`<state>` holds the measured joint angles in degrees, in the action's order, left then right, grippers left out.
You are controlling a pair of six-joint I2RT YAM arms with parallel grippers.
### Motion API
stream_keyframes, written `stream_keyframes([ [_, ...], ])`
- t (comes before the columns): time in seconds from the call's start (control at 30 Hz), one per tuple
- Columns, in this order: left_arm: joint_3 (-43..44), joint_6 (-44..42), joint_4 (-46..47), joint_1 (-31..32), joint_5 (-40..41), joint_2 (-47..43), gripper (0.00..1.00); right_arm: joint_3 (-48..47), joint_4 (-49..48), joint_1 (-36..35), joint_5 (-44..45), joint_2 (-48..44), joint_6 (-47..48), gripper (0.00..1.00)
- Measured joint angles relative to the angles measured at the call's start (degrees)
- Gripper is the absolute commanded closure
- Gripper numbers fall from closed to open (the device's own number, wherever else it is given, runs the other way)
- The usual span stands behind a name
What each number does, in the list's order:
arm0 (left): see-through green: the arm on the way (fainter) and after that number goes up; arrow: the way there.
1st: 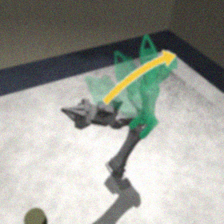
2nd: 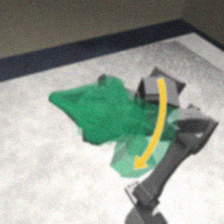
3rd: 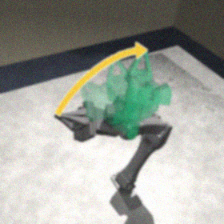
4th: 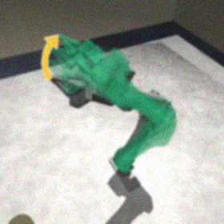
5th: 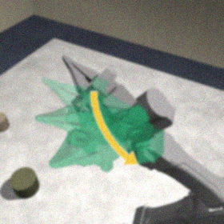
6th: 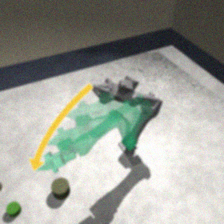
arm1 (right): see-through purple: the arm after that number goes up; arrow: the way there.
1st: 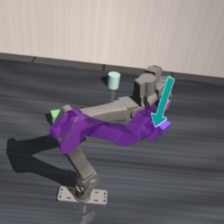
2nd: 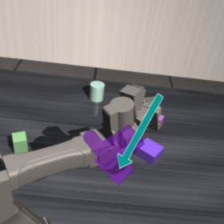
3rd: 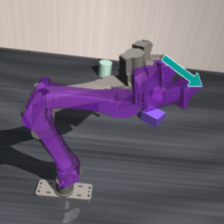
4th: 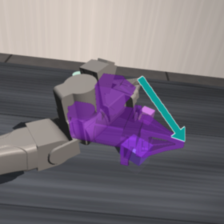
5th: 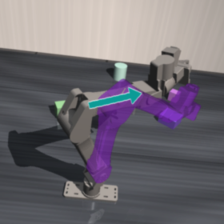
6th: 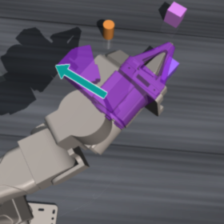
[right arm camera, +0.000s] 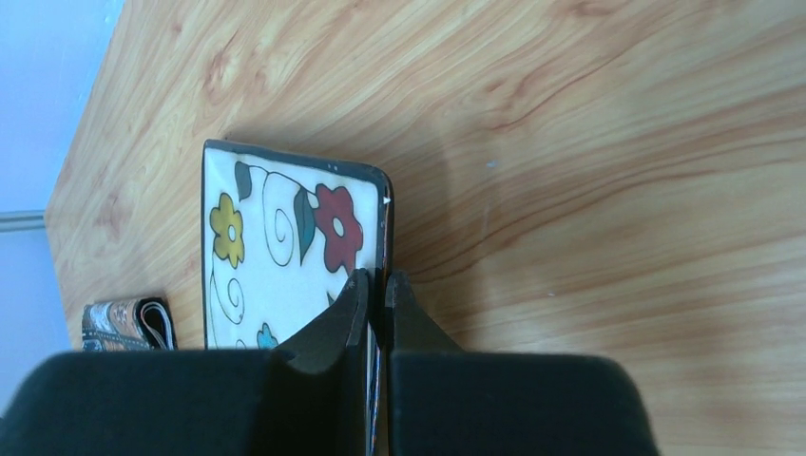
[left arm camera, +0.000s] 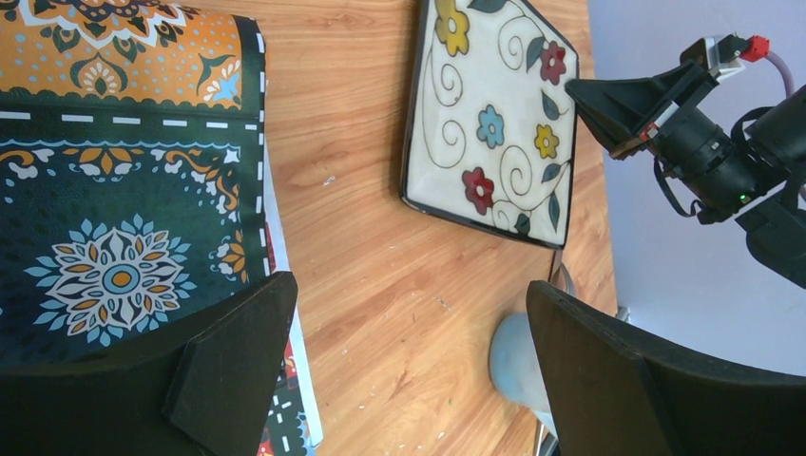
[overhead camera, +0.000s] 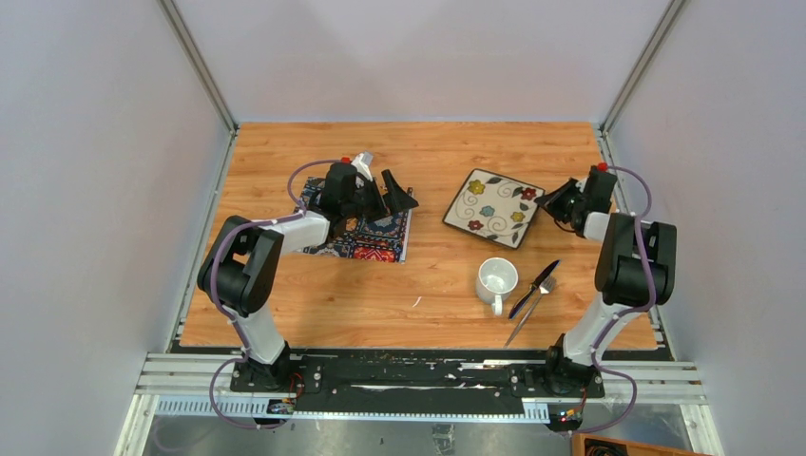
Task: Set the dinner table for one person
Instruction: Move the plate to the center of the board.
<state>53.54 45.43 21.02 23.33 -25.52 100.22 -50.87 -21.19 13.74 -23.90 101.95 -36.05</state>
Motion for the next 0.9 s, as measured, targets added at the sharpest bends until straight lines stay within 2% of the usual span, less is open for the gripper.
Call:
stream_keyframes([
  [0.57,0.02,0.26,0.0,0.02,-1.46,0.0,0.04,0.22,3.21,7.39,5.51,-4.0,1.2,1.0],
  [0.9,0.02,0.33,0.02,0.39,-1.95,0.0,0.04,0.72,2.99,8.22,6.47,-4.57,1.14,1.0],
])
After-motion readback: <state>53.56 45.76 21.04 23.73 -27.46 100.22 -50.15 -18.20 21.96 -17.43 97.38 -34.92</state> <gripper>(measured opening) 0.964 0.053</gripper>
